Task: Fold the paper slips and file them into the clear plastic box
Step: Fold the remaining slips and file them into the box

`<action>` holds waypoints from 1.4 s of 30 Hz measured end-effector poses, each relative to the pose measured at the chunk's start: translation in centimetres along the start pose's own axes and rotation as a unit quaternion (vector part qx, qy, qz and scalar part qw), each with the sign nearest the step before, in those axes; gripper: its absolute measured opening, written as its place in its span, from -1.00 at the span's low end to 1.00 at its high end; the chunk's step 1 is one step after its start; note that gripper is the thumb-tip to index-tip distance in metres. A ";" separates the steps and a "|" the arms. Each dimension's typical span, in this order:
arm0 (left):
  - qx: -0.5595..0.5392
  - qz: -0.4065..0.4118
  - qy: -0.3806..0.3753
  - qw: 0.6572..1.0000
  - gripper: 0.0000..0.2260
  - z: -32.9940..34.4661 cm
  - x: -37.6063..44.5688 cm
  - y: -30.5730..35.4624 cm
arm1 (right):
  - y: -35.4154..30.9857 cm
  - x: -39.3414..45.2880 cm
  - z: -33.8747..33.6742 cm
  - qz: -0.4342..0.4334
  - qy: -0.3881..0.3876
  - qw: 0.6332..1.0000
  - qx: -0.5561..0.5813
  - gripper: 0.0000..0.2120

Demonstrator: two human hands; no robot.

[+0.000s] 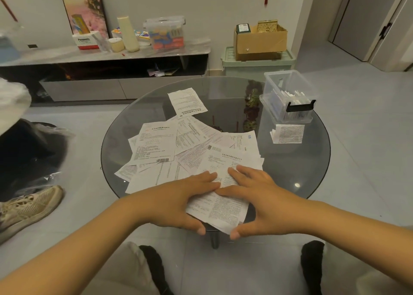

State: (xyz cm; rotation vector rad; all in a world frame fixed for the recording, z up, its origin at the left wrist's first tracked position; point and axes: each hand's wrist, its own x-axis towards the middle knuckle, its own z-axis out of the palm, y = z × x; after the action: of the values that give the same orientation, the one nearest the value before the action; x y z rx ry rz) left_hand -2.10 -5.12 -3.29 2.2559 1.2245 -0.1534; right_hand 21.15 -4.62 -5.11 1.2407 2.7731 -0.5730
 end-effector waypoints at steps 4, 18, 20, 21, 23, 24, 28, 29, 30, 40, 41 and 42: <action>-0.019 0.002 0.018 1.000 -0.28 -0.1 -0.1 0.1 | 0.0 0.2 0.0 0.000 0.013 0.999 0.031 -0.29; -0.124 -0.055 0.200 0.970 -0.90 -1.2 0.5 0.0 | 0.6 0.6 -1.1 0.027 0.078 0.989 0.124 -0.60; -0.152 -0.064 0.256 0.952 -0.95 -1.1 1.2 0.0 | 0.5 0.6 -1.2 0.065 0.134 0.974 0.169 -0.73; -0.167 -0.072 0.273 0.945 -0.94 -1.1 1.4 0.1 | 0.4 0.6 -1.3 0.088 0.154 0.966 0.188 -0.76; -0.173 -0.096 0.271 0.942 -0.68 -1.0 1.9 0.4 | 0.5 0.8 -1.3 0.125 0.182 0.952 0.213 -0.78; -0.157 -0.103 0.262 0.947 -0.54 -0.8 2.2 0.5 | 0.6 0.9 -1.3 0.140 0.192 0.948 0.214 -0.79; -0.146 -0.087 0.265 0.949 -0.35 -0.4 3.1 0.9 | 1.1 1.4 -1.4 0.192 0.218 0.941 0.172 -0.78; -0.159 -0.079 0.272 0.946 -0.36 -0.3 3.2 1.0 | 1.3 1.4 -1.4 0.198 0.226 0.938 0.174 -0.78; -0.171 -0.078 0.278 0.942 -0.37 -0.3 3.4 1.0 | 1.3 1.5 -1.4 0.201 0.233 0.935 0.178 -0.78; -0.078 -0.118 0.274 0.951 -0.33 0.3 5.7 0.3 | 2.5 1.9 -1.4 0.257 0.226 0.935 0.092 -0.80; -0.082 -0.129 0.278 0.948 -0.33 0.2 5.9 0.3 | 2.5 1.9 -1.4 0.256 0.225 0.935 0.100 -0.76; -0.077 -0.136 0.284 0.946 -0.35 0.2 6.0 0.3 | 2.5 1.8 -1.4 0.251 0.226 0.935 0.110 -0.69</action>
State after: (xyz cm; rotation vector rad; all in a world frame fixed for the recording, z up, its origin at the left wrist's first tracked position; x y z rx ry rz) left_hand 1.61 -0.91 -5.43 2.0455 1.7707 0.5098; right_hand 21.88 -1.28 -4.95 2.2915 2.5667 -0.6232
